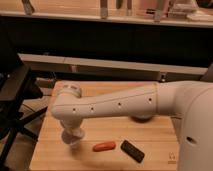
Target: Place the white sponge in the ceramic cup
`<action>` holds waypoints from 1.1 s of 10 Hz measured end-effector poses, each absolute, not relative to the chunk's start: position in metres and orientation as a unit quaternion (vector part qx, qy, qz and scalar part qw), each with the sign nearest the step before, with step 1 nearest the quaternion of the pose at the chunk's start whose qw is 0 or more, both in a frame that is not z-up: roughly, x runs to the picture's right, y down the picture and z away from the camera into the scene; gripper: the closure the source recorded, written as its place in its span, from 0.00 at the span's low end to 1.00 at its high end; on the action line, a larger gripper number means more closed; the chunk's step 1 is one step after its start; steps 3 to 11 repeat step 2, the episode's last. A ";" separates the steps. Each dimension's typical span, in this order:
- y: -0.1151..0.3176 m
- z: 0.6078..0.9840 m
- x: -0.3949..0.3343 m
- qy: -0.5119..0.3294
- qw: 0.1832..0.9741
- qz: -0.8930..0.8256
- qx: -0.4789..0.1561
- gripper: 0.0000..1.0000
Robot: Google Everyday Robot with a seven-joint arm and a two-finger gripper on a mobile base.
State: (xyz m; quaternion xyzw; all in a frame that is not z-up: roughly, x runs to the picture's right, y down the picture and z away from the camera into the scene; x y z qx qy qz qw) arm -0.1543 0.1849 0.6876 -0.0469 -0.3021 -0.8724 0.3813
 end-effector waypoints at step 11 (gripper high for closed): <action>0.189 0.682 -0.173 -0.321 0.369 -0.872 -0.028 0.40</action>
